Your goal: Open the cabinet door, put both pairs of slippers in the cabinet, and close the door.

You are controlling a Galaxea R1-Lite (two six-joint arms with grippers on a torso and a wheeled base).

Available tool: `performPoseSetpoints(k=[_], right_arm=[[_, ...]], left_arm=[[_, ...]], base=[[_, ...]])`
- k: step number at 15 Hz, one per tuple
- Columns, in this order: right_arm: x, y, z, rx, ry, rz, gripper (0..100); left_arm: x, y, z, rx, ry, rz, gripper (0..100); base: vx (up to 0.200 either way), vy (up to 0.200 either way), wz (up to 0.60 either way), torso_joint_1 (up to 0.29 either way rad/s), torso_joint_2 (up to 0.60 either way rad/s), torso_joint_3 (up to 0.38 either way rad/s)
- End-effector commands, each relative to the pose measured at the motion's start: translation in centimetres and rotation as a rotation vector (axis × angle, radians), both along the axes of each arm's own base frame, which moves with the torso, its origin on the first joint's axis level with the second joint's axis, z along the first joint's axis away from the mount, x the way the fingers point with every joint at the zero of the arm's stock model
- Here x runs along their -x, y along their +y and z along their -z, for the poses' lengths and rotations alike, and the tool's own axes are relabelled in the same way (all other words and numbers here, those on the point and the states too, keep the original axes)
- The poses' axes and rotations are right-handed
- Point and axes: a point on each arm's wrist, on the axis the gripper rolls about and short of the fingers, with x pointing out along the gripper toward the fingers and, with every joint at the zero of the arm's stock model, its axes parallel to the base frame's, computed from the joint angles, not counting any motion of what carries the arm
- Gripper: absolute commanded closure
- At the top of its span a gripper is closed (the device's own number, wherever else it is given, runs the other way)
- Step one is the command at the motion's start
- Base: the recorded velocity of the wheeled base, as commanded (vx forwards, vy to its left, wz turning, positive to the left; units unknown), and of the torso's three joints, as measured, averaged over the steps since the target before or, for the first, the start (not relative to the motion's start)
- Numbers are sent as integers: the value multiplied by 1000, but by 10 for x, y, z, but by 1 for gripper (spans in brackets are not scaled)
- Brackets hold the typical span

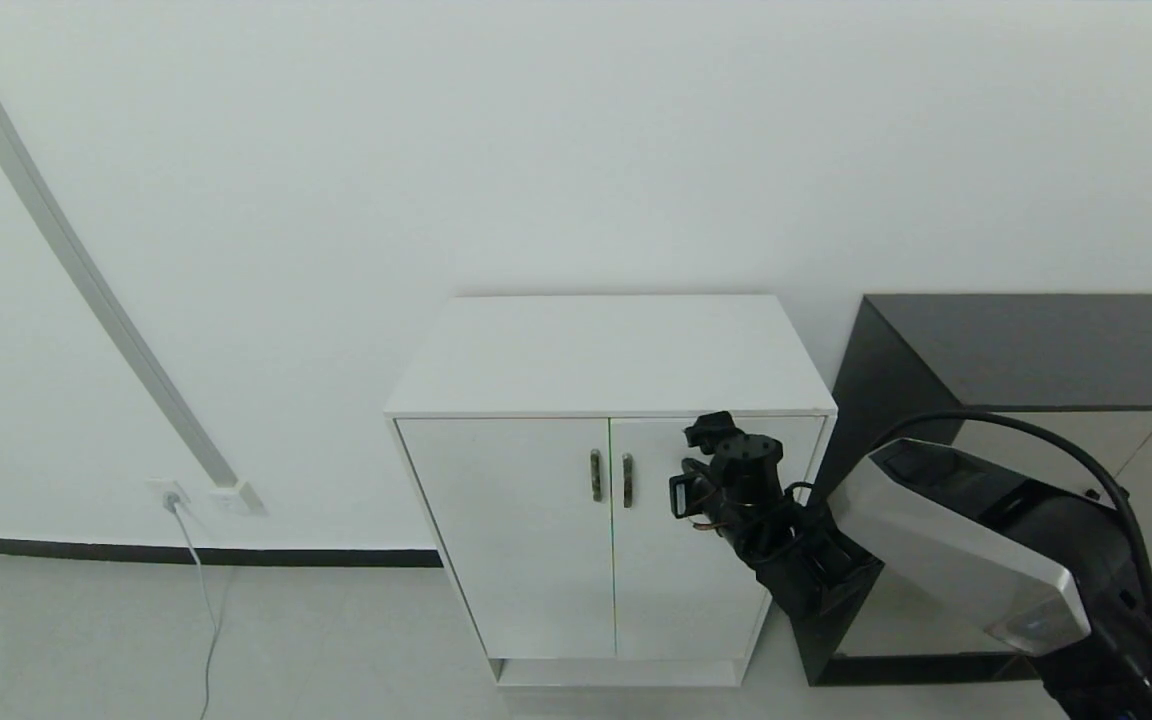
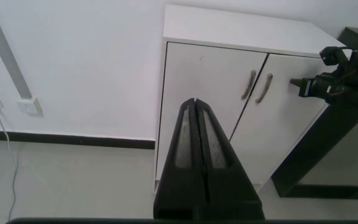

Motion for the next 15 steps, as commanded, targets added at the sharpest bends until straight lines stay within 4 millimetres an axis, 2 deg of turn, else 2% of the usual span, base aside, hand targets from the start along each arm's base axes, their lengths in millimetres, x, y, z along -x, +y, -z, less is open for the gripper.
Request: performPoseSetpoints(k=[1, 8, 10, 13, 15], right_arm=[[-4, -2, 4, -1, 0, 8, 100], [-7, -8, 1, -8, -10, 22, 100], [-1, -10, -11, -23, -39, 23, 100], [18, -23, -40, -39, -62, 23, 100], [36, -39, -63, -48, -80, 38, 100]], left_arm=[[0, 0, 0, 0, 1, -1, 100], [0, 0, 0, 2, 1, -1, 100], [0, 0, 0, 2, 1, -1, 100], [0, 0, 0, 2, 1, -1, 100], [0, 0, 0, 2, 1, -2, 100]], base=[[0, 0, 0, 0, 0, 0], [0, 0, 0, 0, 0, 0], [0, 0, 0, 0, 0, 0], [0, 0, 0, 0, 0, 0], [0, 0, 0, 0, 0, 0]])
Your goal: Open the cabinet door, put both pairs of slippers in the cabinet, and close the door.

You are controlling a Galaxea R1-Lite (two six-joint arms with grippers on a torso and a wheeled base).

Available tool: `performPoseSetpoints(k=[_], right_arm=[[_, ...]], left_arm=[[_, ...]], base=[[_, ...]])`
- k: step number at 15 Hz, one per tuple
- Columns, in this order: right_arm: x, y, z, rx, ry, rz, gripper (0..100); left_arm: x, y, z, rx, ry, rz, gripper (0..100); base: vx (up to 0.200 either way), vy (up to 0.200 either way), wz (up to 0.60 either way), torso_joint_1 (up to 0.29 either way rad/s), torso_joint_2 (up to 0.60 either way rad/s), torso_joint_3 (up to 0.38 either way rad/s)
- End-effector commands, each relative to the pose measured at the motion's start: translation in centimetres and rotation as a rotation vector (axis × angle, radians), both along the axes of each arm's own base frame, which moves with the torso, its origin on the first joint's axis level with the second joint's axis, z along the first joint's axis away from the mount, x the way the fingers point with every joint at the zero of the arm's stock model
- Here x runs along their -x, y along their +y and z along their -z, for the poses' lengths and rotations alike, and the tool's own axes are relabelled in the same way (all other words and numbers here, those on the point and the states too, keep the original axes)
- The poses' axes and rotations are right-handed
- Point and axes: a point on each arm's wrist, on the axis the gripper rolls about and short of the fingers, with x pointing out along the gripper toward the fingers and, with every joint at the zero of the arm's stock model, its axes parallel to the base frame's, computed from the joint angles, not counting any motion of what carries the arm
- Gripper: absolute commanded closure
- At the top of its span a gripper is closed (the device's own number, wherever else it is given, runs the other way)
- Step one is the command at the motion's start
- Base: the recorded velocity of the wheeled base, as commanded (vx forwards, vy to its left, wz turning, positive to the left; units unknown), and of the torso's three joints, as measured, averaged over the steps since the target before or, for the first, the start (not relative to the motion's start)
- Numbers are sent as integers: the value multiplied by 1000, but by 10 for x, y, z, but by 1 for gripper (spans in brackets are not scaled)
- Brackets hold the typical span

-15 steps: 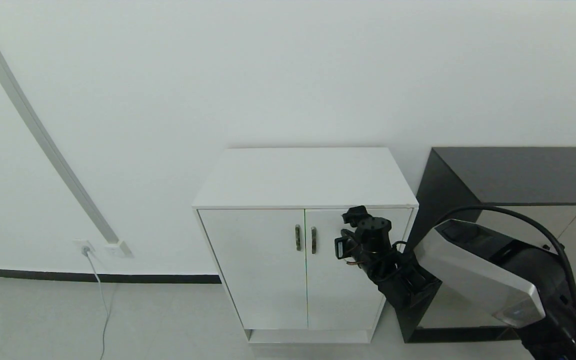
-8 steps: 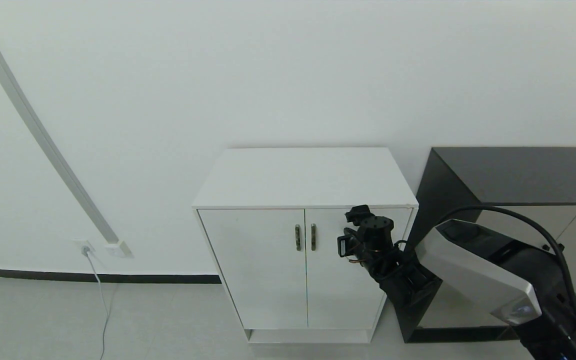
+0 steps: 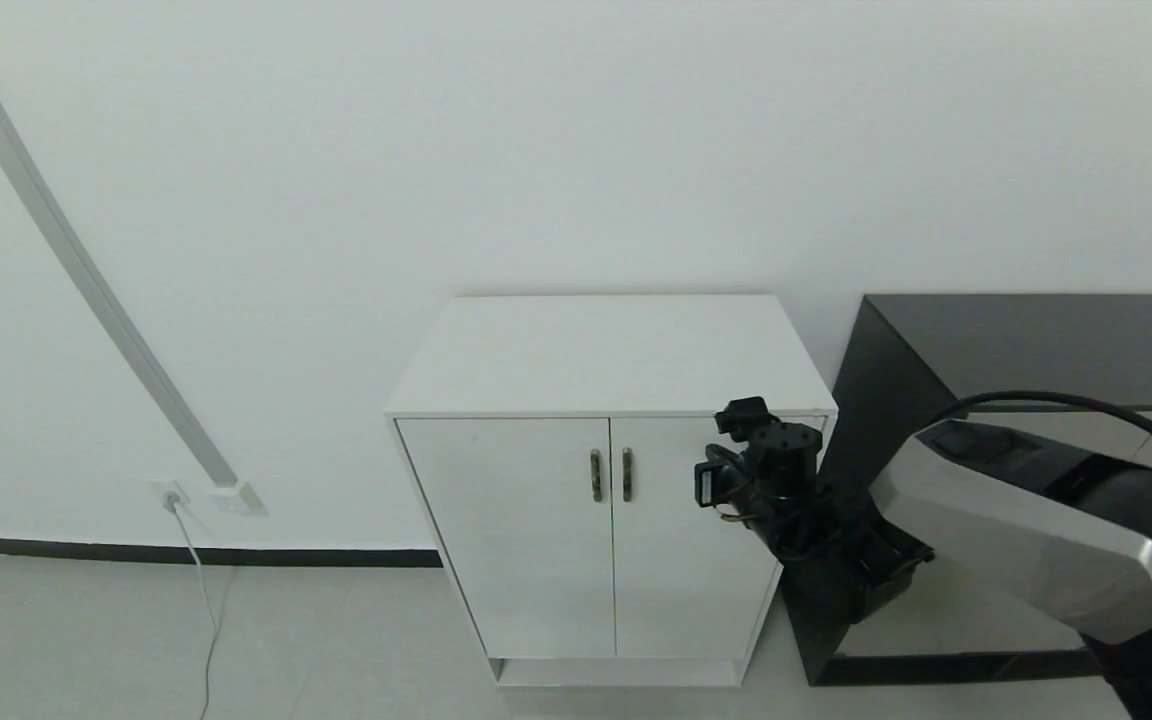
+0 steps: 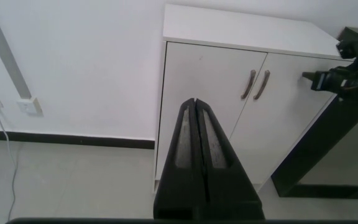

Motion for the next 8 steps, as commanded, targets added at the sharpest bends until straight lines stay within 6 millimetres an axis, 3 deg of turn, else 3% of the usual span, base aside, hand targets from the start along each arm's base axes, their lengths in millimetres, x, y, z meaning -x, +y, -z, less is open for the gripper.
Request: performPoseSetpoints(k=[1, 8], right_arm=[[24, -21, -40, -22, -39, 17, 100], [82, -104, -65, -5, -61, 146, 100]], left_arm=[[0, 0, 0, 0, 2, -1, 100], [0, 0, 0, -1, 1, 1, 100]], base=[[0, 0, 0, 0, 0, 0], [0, 0, 0, 0, 0, 0]])
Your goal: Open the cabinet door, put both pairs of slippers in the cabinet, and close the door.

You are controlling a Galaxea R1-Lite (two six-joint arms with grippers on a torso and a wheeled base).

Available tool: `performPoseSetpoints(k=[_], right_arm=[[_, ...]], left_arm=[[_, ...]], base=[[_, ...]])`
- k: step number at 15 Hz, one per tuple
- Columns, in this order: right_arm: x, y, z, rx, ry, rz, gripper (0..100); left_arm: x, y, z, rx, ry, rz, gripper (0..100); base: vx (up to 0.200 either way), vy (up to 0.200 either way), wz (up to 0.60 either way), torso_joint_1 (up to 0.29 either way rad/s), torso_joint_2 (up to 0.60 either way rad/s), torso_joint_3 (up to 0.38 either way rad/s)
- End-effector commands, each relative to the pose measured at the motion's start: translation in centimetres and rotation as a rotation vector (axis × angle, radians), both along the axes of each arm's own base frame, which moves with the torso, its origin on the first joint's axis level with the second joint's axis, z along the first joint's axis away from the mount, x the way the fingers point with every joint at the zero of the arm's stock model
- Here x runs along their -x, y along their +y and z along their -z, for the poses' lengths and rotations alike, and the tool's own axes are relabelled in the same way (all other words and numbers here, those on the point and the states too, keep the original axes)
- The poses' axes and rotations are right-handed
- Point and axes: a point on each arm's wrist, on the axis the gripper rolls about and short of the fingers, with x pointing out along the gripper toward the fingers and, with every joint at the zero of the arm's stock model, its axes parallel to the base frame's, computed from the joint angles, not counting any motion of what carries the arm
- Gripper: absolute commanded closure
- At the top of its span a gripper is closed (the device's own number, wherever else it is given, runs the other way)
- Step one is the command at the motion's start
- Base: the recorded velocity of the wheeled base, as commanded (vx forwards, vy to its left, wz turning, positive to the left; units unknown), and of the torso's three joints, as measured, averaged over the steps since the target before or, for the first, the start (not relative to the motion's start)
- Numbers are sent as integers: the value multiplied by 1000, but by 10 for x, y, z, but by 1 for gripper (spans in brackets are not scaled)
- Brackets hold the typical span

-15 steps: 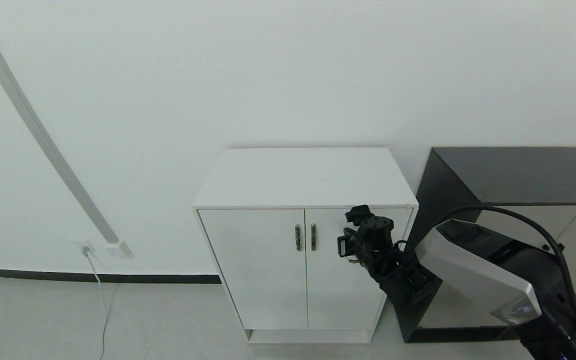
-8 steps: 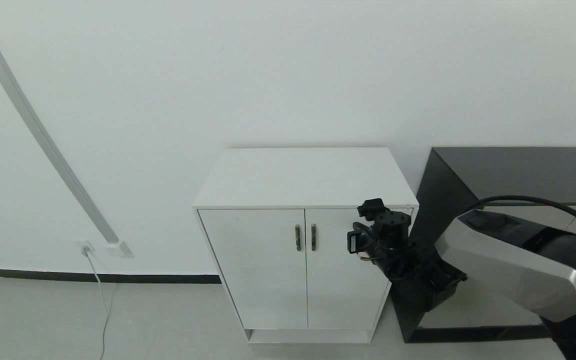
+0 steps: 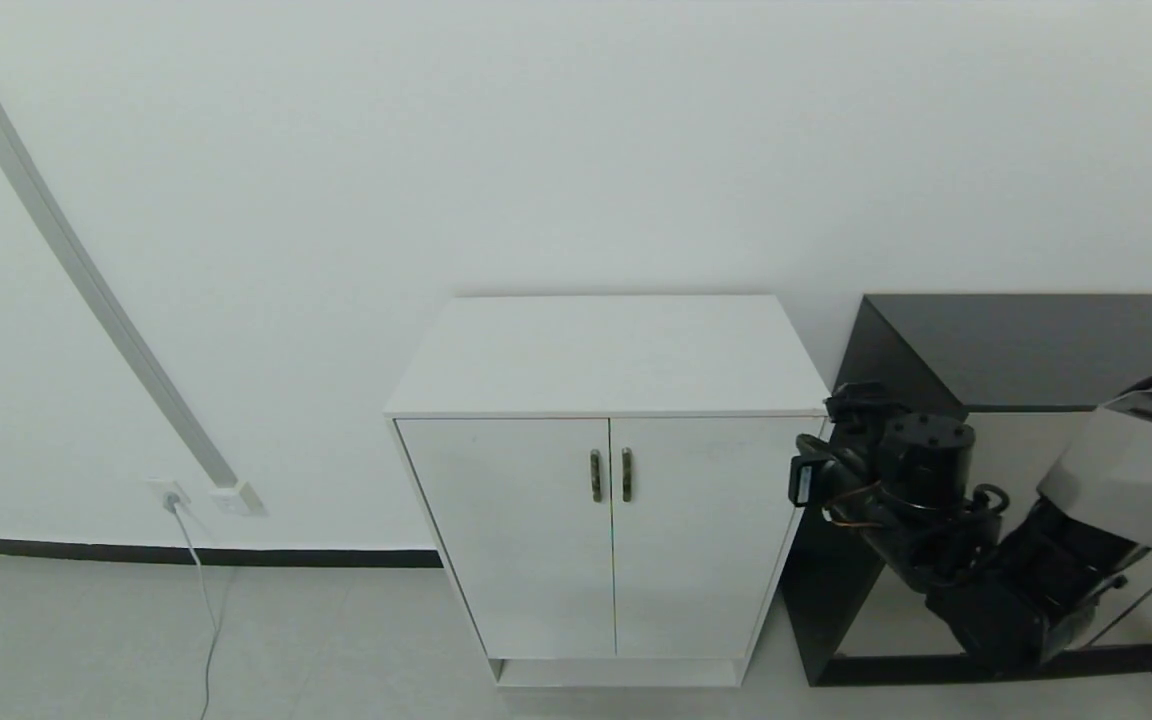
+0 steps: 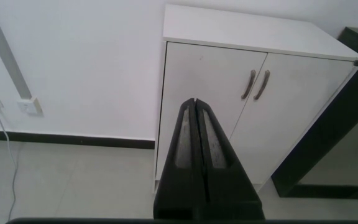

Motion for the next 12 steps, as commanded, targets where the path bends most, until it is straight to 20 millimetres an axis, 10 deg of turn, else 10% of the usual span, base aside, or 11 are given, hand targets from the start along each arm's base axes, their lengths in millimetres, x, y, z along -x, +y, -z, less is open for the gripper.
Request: performPoseSetpoints(k=[1, 12], right_arm=[[20, -35, -17, 1, -22, 69, 100], [99, -119, -34, 77, -34, 284, 100]], left_arm=[[0, 0, 0, -1, 0, -1, 100], [0, 0, 0, 0, 0, -1, 100]], base=[[0, 0, 0, 0, 0, 0], [0, 0, 0, 0, 0, 0]])
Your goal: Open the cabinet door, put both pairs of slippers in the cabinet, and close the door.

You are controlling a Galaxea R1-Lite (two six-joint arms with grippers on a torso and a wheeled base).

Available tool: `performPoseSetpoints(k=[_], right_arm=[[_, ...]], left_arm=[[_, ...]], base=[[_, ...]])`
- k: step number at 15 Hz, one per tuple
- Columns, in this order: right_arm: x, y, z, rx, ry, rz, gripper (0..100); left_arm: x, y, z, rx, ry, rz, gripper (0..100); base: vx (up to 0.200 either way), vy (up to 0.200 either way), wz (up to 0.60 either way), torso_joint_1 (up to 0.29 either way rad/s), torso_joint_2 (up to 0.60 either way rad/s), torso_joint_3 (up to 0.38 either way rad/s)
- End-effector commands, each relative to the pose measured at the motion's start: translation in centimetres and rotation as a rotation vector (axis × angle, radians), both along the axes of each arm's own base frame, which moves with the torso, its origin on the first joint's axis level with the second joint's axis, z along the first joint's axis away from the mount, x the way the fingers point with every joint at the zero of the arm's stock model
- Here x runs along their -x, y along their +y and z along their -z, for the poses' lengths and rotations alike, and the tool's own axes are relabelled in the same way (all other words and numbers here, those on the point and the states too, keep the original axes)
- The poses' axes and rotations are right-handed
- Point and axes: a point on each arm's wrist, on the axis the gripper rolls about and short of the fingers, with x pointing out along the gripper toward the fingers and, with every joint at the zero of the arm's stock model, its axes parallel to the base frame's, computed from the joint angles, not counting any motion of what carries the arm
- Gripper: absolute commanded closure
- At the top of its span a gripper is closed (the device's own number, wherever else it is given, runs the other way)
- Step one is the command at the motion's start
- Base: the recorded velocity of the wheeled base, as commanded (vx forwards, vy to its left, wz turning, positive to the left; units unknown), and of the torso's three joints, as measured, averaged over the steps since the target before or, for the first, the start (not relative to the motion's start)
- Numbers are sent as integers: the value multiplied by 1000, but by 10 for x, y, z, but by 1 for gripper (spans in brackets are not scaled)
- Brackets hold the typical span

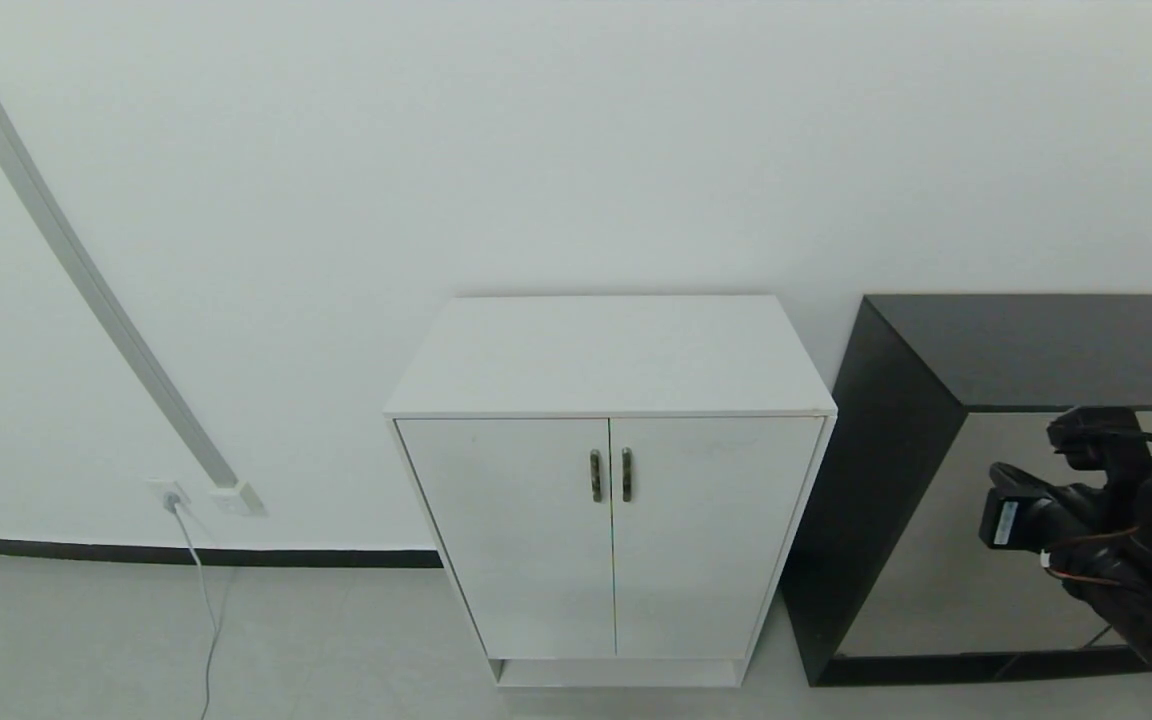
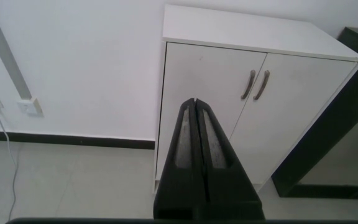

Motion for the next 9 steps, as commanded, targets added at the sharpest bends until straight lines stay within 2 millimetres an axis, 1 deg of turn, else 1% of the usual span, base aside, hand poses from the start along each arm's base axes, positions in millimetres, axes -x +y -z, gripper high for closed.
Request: performPoseSetpoints(k=[1, 3, 6, 9], right_arm=[[22, -13, -15, 19, -43, 37, 100], [38, -21, -23, 45, -66, 62, 100], [61, -24, -29, 69, -89, 63, 100], [80, -25, -31, 86, -93, 61, 100]], left_arm=[[0, 0, 0, 0, 1, -1, 100], [0, 0, 0, 0, 1, -1, 100], [0, 0, 0, 0, 1, -1, 100], [0, 0, 0, 0, 1, -1, 100]], base=[[0, 0, 0, 0, 0, 0], [0, 0, 0, 0, 0, 0], [0, 0, 0, 0, 0, 0], [0, 0, 0, 0, 0, 0]])
